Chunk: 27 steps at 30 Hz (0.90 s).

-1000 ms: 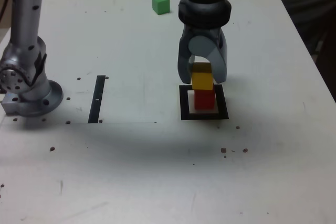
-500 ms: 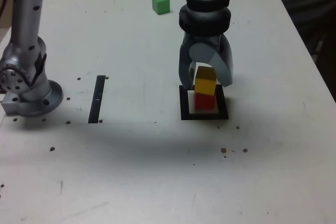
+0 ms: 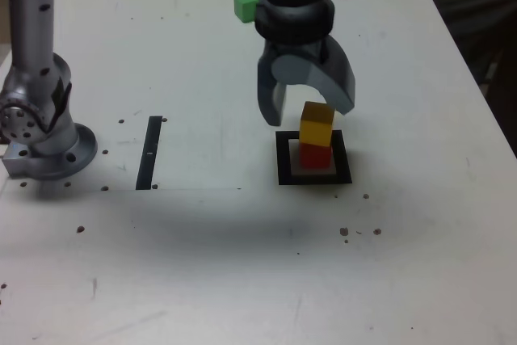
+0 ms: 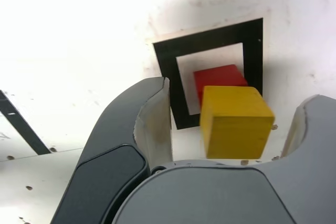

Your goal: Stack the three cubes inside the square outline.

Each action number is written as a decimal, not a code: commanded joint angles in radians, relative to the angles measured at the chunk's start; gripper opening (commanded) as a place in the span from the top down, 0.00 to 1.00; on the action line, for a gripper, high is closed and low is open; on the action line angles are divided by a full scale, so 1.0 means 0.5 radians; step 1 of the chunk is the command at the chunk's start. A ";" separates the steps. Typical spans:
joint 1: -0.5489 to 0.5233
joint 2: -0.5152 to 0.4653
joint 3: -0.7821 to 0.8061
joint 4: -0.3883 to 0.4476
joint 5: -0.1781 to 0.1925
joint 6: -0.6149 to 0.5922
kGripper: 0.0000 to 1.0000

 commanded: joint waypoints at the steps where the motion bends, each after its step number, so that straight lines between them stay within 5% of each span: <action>1: 0.034 -0.034 0.013 0.014 0.012 0.000 0.00; 27: 0.904 -0.080 -0.115 0.212 0.210 0.433 0.00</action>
